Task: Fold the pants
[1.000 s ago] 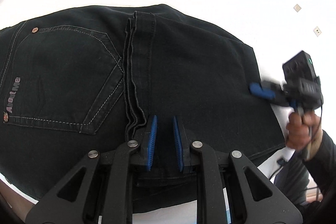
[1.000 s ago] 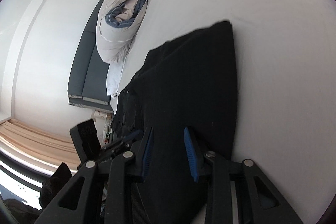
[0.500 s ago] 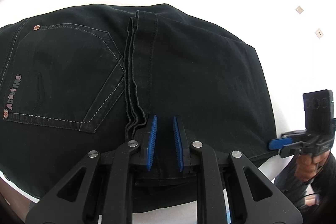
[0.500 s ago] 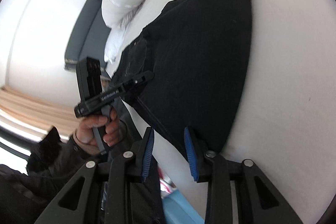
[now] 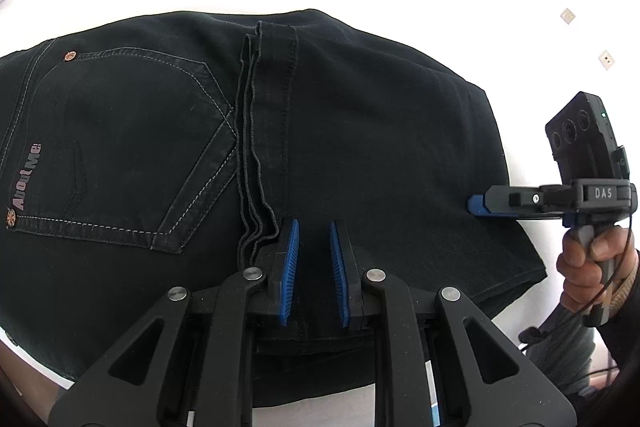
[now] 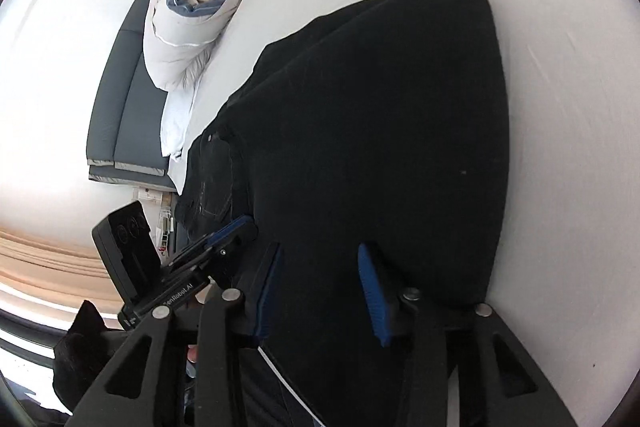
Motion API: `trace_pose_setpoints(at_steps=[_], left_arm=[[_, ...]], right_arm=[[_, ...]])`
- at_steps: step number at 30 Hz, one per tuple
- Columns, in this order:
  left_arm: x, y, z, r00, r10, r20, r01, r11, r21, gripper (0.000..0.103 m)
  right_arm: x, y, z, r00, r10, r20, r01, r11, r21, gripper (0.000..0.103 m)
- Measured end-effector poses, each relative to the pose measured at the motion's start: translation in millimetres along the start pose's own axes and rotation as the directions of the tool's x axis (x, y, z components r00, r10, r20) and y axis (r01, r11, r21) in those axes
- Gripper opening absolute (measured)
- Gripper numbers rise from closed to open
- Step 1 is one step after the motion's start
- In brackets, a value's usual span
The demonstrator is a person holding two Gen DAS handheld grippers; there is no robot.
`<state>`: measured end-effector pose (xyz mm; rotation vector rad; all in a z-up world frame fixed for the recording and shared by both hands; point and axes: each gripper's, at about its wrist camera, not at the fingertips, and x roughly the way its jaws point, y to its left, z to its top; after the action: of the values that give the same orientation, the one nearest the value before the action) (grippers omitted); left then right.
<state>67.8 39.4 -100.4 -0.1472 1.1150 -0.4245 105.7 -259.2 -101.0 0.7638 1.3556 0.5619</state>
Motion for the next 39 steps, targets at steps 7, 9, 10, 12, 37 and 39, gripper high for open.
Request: trace_pose_setpoints(at_steps=[7,9,10,12,37,39], left_arm=[[-7.0,-3.0,-7.2,1.0,-0.003,0.017,0.003,1.0,-0.002,0.016],[-15.7,-2.5,-10.6,1.0,-0.006,0.027,0.006,1.0,0.0,0.016],[-20.5,-0.6,-12.7,0.999,-0.007,0.033,0.007,1.0,-0.007,0.016],[-37.3,7.8,-17.5,0.996,0.054,0.064,-0.052,0.998,-0.035,0.016],[-137.9,232.5,-120.4,0.839,-0.015,0.544,0.446,0.593,-0.67,0.097],[-146.1,237.6,-125.7,0.827,0.031,0.562,0.441,0.583,-0.682,0.101]], right_arm=[[5.5,23.2,-4.0,0.99,-0.141,0.014,0.142,0.988,-0.062,0.041],[4.5,24.8,-4.2,0.988,-0.156,0.018,0.157,0.986,-0.065,0.042],[4.5,25.6,-4.4,0.987,-0.159,0.021,0.16,0.985,-0.066,0.042],[4.7,23.6,-4.9,0.987,-0.161,0.025,0.162,0.985,-0.064,0.042],[8.6,34.0,-9.6,0.98,-0.192,0.055,0.197,0.975,-0.102,0.058],[8.6,34.4,-9.9,0.979,-0.194,0.056,0.199,0.975,-0.102,0.058]])
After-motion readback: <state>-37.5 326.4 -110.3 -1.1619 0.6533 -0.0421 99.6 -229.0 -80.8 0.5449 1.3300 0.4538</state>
